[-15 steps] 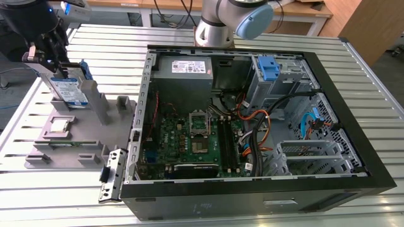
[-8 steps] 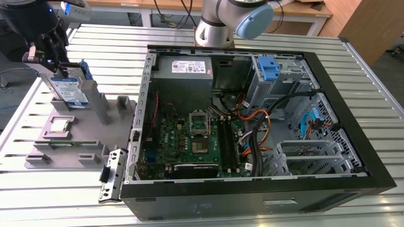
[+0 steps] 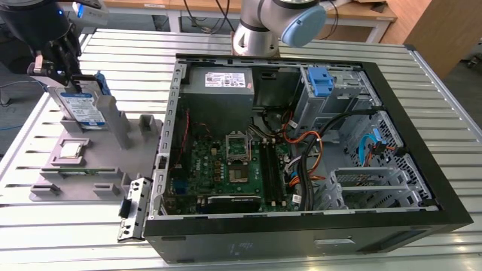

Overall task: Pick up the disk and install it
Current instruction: 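Pick up the disk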

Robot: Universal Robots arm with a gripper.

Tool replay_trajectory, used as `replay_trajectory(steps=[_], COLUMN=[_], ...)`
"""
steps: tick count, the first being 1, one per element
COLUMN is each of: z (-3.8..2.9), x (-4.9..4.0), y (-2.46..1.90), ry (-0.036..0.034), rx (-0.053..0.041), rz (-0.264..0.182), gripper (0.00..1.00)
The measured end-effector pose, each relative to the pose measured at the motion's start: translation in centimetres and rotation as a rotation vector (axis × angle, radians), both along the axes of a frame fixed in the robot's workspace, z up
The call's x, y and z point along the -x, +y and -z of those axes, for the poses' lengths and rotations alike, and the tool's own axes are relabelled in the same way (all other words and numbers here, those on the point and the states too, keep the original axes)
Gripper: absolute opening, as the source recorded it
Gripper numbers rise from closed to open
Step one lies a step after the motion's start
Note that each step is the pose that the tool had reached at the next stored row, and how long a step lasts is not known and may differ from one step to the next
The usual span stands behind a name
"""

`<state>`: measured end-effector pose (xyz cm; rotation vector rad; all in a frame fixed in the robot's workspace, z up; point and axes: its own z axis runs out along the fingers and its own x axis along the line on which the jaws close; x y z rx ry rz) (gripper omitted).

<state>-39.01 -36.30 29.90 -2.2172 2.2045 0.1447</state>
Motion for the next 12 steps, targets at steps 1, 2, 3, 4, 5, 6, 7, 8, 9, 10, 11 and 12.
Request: replay_trajectory(steps=[1,2,3,4,5,6,7,8,9,10,11,12], z=[0.01,0.03,0.03,0.03,0.03,0.03,0.03,0.05,0.08,0.08,0.08,0.08], x=[0.00,0.00,0.00,0.00,0.00,0.00,0.00,0.00,0.00,0.00,0.00,0.00], y=[0.00,0.00,0.00,0.00,0.00,0.00,0.00,0.00,0.00,0.00,0.00,0.00], ry=[0.0000,0.0000,0.0000,0.0000,0.0001,0.0000,0.0000,0.0001,-0.0001,0.0000,0.0001,0.0001], rx=[0.0000,0.0000,0.0000,0.0000,0.0002,0.0001,0.0001,0.0000,0.0000,0.0000,0.0000,0.0000], rz=[0.000,0.000,0.000,0.000,0.000,0.000,0.000,0.000,0.000,0.000,0.000,0.000], gripper=[0.36,0.36,0.36,0.36,0.36,0.36,0.36,0.36,0.35,0.35,0.35,0.35])
